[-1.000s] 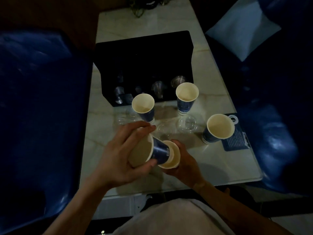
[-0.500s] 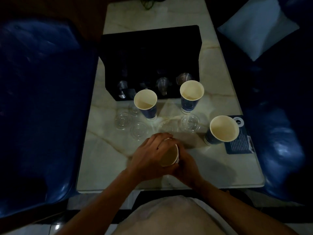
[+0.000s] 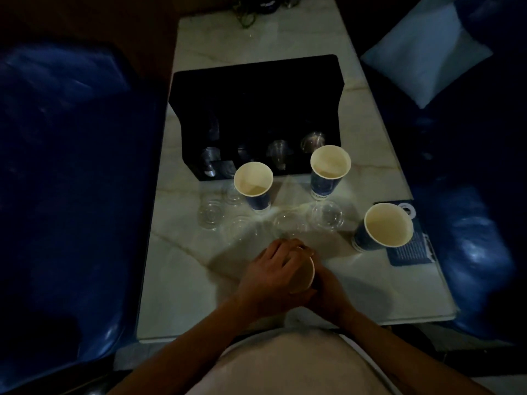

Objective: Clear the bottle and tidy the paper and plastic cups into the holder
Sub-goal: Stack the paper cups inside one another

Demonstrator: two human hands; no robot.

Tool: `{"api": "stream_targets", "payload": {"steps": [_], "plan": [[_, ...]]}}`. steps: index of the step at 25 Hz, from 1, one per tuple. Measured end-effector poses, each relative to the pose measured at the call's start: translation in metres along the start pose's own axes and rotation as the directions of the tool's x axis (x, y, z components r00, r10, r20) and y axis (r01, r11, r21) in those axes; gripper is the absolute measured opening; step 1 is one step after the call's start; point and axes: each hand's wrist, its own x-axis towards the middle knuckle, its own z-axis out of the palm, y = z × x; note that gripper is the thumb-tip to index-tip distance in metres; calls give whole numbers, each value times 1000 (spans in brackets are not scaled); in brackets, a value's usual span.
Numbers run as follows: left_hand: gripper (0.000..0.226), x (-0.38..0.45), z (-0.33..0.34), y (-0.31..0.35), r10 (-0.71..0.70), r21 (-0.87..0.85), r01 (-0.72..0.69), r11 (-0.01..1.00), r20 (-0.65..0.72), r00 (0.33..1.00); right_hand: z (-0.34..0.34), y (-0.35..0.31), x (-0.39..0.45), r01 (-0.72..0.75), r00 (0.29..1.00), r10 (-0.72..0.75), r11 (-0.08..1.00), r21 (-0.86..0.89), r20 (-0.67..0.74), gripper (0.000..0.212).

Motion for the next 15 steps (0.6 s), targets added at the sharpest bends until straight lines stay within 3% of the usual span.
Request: {"api": "stream_targets", "payload": {"steps": [4, 7, 9, 13, 15], "plan": [[70, 18, -33, -35, -35, -48, 45, 998, 187, 982, 3, -4, 5, 26, 999, -25, 1000, 13, -28, 90], [59, 53, -66, -72, 41, 155, -41, 987, 2, 999, 3, -4, 5, 24, 999, -25, 999, -24, -25, 100], [59, 81, -80, -91, 42, 252, -33, 967, -31, 999, 3, -2, 3, 21, 1000, -22, 998, -60, -16, 102], [77, 111, -83, -116, -113, 334, 48, 941, 177, 978, 2, -4, 4, 17, 1000, -18, 997, -75, -1, 101], [81, 115, -79, -121, -173, 305, 104, 947, 207, 963, 2, -5, 4, 10, 1000, -10, 998, -60, 1, 100]]}}
